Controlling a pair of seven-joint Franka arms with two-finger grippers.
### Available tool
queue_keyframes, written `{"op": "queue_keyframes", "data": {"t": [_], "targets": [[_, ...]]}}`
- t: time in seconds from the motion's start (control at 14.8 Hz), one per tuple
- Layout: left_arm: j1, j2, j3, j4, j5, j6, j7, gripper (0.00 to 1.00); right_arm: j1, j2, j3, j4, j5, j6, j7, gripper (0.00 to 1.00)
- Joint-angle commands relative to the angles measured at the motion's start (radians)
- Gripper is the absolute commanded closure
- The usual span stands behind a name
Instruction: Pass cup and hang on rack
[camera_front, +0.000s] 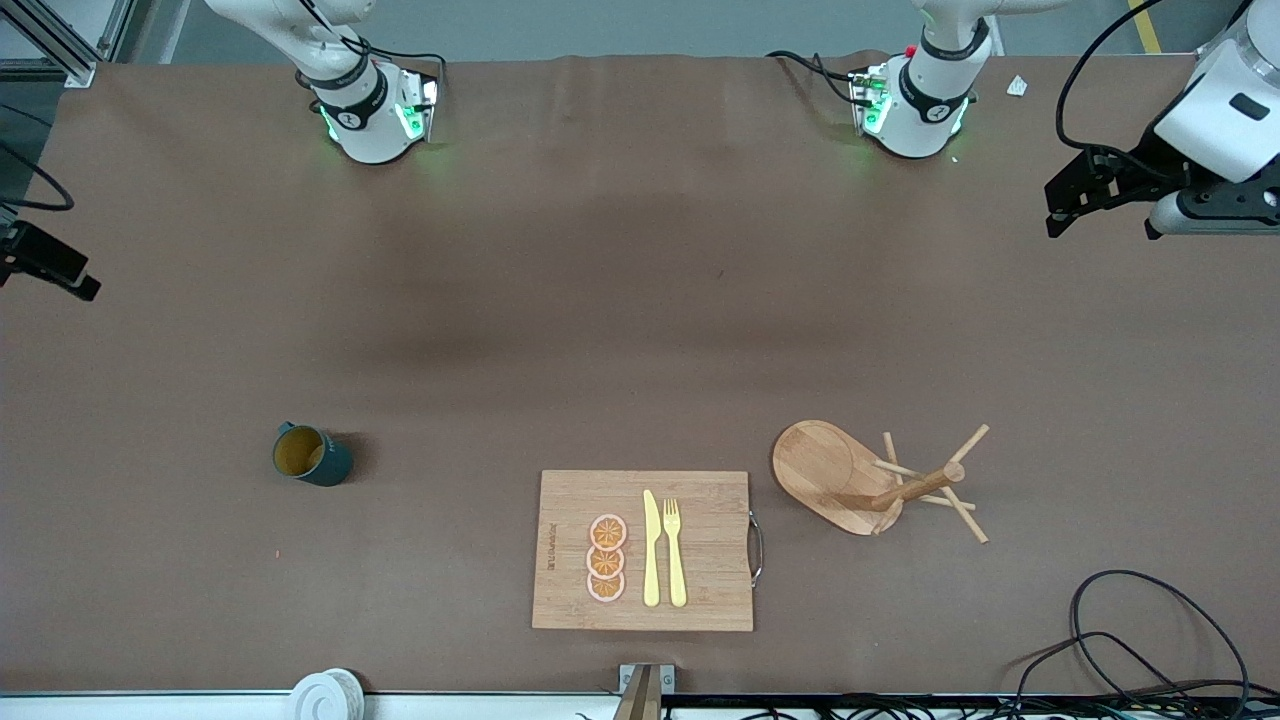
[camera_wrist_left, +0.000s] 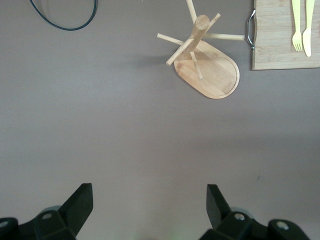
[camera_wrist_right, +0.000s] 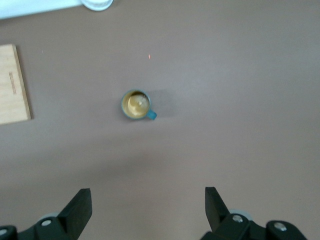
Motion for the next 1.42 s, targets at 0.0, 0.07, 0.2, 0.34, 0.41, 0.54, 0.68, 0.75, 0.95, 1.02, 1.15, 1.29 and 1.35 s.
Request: {"op": "queue_keyframes", "data": {"t": [0.0,0.07,0.2,0.34,0.41,0.54,0.68,0.75,0.95,1.02,1.15,1.29,1.35], "targets": [[0.007,0.005,-0.004,0.016,0.002,-0.014,0.017,0.00,-0.004,-0.027,0.009,-0.024,0.023,-0.015,-0.032,0.00],[0.007,0.005,-0.004,0.016,0.002,-0.014,0.018,0.00,-0.002,-0.026,0.009,-0.024,0.028,-0.013,-0.053,0.00],[0.007,0.007,-0.004,0.017,0.002,-0.014,0.020,0.00,-0.005,-0.020,0.006,-0.024,0.026,-0.016,-0.069,0.00],[0.007,0.014,-0.004,0.023,0.003,-0.013,0.015,0.00,-0.002,-0.016,0.006,-0.030,0.026,-0.021,-0.069,0.00],[0.007,0.016,-0.004,0.023,0.002,-0.013,0.015,0.00,0.001,-0.001,0.007,-0.033,0.026,-0.016,-0.066,0.00],[0.006,0.018,-0.004,0.023,0.002,-0.013,0.015,0.00,0.051,0.065,0.006,-0.039,0.026,0.032,-0.052,0.00],[0.007,0.030,-0.004,0.023,-0.002,-0.007,0.017,0.00,0.061,0.138,0.007,-0.044,0.026,0.106,-0.012,0.00],[0.006,0.030,-0.004,0.023,-0.002,-0.005,0.017,0.00,0.074,0.181,0.006,-0.048,0.026,0.150,0.011,0.00],[0.002,0.031,-0.005,0.023,-0.002,-0.005,-0.003,0.00,0.113,0.307,0.006,-0.062,0.026,0.305,0.120,0.00],[0.002,0.033,-0.005,0.023,-0.006,-0.005,-0.003,0.00,0.114,0.347,0.007,-0.077,0.026,0.370,0.126,0.00],[0.006,0.031,-0.005,0.023,-0.011,-0.005,0.000,0.00,0.116,0.387,0.007,-0.161,0.028,0.518,0.126,0.00],[0.007,0.030,-0.005,0.019,-0.005,-0.007,0.018,0.00,0.110,0.419,0.007,-0.243,0.028,0.673,0.126,0.00],[0.006,0.027,-0.004,0.016,-0.005,-0.007,0.018,0.00,0.110,0.448,0.007,-0.261,0.028,0.723,0.126,0.00]]}}
